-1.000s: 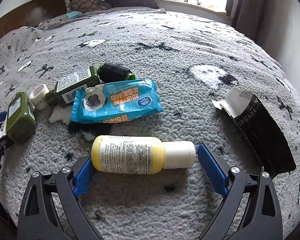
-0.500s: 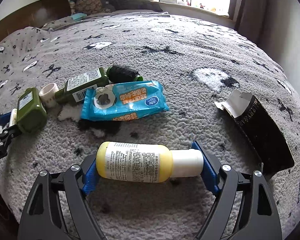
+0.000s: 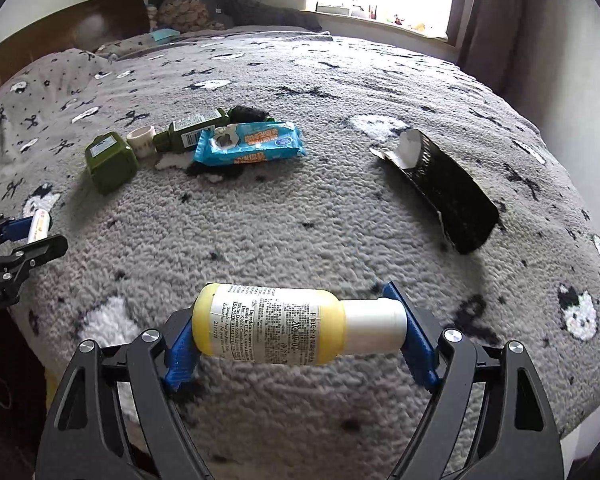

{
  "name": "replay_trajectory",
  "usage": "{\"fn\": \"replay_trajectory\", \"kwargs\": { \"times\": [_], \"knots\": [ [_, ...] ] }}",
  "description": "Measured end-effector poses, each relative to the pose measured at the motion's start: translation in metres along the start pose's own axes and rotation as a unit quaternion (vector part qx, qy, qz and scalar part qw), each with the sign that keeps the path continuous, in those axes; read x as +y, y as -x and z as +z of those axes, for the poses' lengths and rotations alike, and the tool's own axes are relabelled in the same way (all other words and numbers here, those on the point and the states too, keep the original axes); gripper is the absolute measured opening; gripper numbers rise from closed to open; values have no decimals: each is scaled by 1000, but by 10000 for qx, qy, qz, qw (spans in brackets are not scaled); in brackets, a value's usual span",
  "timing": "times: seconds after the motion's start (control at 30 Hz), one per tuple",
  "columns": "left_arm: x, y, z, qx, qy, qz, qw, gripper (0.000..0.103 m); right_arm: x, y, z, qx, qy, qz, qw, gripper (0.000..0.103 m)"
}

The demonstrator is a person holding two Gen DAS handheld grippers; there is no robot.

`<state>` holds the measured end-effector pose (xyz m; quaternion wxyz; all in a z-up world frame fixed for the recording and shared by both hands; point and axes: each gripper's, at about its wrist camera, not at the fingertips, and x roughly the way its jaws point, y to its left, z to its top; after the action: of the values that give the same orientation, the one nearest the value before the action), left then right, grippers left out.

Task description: Collect trash

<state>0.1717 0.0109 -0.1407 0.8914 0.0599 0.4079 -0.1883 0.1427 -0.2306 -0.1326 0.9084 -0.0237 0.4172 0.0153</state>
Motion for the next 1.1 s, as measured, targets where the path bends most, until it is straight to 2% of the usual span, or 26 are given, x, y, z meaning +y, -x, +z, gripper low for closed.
{"fn": "replay_trajectory", "kwargs": {
  "times": [0.47,0.63,0.87,1.1],
  "knots": [
    [-73,55,-21,-292,-407,-227,9985,51,-28,82,-51,-380,7,-74,9992,83],
    [-92,69,-34,-315,-498,-332,9977,51,-31,101,-71,-398,0,-51,9992,83],
    [-110,78,-67,-178,-564,-447,9972,51,-29,103,-106,-114,-65,71,9999,83],
    [-117,57,-111,354,-549,-517,9965,52,-21,78,-148,499,-173,225,9984,83]
  ]
}}
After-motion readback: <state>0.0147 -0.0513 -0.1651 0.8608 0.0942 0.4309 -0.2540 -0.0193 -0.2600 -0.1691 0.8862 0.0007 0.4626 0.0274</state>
